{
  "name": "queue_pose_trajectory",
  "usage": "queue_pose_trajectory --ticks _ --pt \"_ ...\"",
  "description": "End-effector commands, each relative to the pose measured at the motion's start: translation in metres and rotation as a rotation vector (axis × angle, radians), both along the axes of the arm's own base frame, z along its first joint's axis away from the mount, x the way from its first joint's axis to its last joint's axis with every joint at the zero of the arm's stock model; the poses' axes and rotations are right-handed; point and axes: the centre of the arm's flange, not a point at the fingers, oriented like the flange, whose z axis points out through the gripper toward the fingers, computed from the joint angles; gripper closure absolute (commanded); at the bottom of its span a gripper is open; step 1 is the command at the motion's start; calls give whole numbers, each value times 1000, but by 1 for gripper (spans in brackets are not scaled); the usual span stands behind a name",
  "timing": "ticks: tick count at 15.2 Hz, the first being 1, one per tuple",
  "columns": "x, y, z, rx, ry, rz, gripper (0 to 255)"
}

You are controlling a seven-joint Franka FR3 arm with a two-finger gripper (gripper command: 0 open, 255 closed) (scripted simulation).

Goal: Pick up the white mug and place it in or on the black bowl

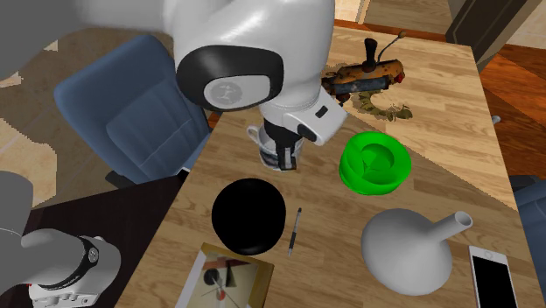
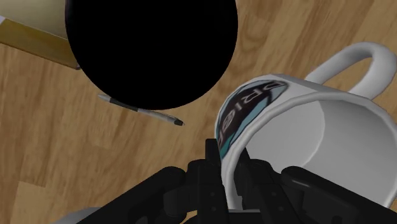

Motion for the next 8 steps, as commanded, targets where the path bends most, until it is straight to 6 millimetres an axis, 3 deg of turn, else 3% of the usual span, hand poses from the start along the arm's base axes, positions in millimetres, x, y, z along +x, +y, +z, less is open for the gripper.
queue_pose_trajectory --ticks 1,8 --pt "-25 -16 1 0 0 1 255" --pt "-102 -67 6 0 0 1 255"
